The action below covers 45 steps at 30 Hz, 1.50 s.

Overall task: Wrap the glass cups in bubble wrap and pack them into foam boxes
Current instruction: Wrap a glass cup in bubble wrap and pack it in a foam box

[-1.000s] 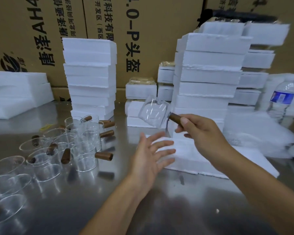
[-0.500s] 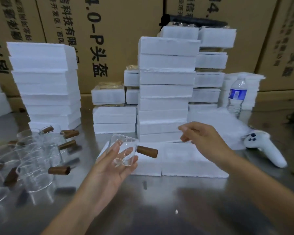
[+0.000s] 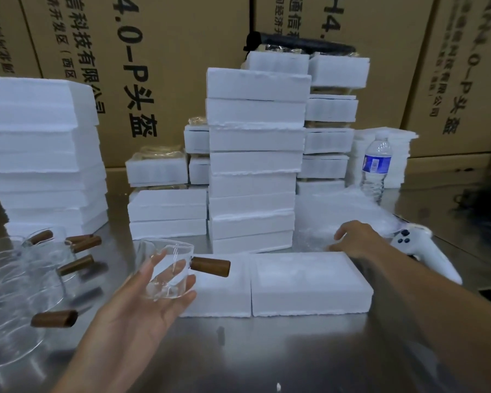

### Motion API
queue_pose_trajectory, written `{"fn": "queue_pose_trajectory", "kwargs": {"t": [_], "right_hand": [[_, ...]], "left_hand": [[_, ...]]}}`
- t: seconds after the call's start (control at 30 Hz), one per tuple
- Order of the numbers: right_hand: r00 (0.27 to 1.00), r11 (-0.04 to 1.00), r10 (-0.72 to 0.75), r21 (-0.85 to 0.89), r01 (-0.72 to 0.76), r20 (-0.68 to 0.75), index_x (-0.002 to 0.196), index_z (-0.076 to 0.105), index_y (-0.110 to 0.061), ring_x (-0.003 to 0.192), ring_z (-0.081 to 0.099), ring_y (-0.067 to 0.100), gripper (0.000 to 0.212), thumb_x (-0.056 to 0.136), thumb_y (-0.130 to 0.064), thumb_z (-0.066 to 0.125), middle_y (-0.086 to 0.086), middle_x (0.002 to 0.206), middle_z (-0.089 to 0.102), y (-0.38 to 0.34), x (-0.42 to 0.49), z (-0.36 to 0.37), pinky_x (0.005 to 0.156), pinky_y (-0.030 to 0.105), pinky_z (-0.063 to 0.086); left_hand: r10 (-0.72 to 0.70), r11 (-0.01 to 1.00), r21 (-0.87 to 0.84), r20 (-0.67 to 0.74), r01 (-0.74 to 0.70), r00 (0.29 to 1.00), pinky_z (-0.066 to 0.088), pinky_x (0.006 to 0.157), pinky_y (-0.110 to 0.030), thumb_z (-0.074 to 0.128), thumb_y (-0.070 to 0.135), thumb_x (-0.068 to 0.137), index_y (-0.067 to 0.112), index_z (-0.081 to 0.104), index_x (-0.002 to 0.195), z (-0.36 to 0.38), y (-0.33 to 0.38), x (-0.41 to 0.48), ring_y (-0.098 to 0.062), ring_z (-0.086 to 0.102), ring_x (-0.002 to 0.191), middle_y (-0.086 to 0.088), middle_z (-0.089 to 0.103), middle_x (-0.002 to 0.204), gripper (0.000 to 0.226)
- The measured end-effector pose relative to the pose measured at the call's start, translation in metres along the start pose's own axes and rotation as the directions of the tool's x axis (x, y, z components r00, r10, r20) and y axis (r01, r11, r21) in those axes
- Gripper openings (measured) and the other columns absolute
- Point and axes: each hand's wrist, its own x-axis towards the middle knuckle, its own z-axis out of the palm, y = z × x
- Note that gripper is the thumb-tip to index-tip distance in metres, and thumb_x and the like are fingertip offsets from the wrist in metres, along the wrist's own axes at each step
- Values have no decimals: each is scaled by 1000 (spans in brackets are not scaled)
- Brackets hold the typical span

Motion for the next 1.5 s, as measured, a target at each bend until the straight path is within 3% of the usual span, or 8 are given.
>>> {"fn": "queue_pose_trajectory", "kwargs": {"t": [0.13,0.4,0.63,0.7,0.9,1.2,1.4,1.5], "right_hand": [[1000,998,-22,-58,20,-23,66,68,-22,82,63,23,14,77,-26,74,4,84,70,2,0,-1,77,35,54],[920,999,-10,38,27,-392,83,66,-26,87,57,25,17,90,-39,57,4,94,68,-11,-10,-37,75,32,44],[706,747,-104,413,520,-700,88,62,-12,84,55,9,19,94,-27,53,-3,86,62,-84,-68,-88,78,26,46],[684,664,-207,413,623,-700,91,63,-13,89,56,4,15,94,-25,54,-9,89,62,-103,-99,-80,85,26,46],[651,542,-578,365,757,-492,81,48,-39,109,49,-4,11,92,-36,49,-14,115,60,-136,-184,10,94,10,34],[545,542,-838,-149,827,-27,91,68,-24,102,59,12,32,87,-42,42,-8,101,66,-125,-204,80,102,31,30],[466,495,-854,-88,864,-231,93,69,-25,91,61,8,28,87,-39,46,-11,93,68,-124,-203,81,91,30,46],[608,614,-679,137,778,-411,118,52,-34,95,52,-1,35,86,-48,48,-21,102,60,-124,-204,78,84,21,44]], "left_hand": [[-7,1000,12,-10,7,1000,59,66,-41,56,27,74,15,77,91,1,-2,0,-33,70,90,-16,71,105,30],[-12,1000,-21,4,12,1000,58,68,-39,81,27,55,13,76,97,2,0,-2,-32,69,92,-13,71,106,45],[19,989,-146,12,-17,1000,57,79,-38,89,30,55,15,70,89,-4,8,-1,-29,68,96,-10,70,100,42],[45,981,-191,3,-43,999,57,80,-35,70,34,75,16,70,84,-4,12,-2,-25,68,95,-8,69,98,20],[118,908,-409,36,-93,992,48,98,-35,78,33,68,21,36,146,-12,28,-5,-24,58,117,-2,51,138,90],[129,885,-451,-6,-118,992,53,90,-31,66,40,83,10,50,130,-14,32,-11,-20,63,106,-7,55,128,59],[111,925,-371,76,-75,991,54,88,-33,74,37,75,16,44,138,-12,28,-12,-23,62,106,-9,58,124,73],[92,959,-276,107,-59,990,55,82,-33,78,37,68,16,54,125,-10,23,-13,-24,64,103,-8,62,114,66]]}}
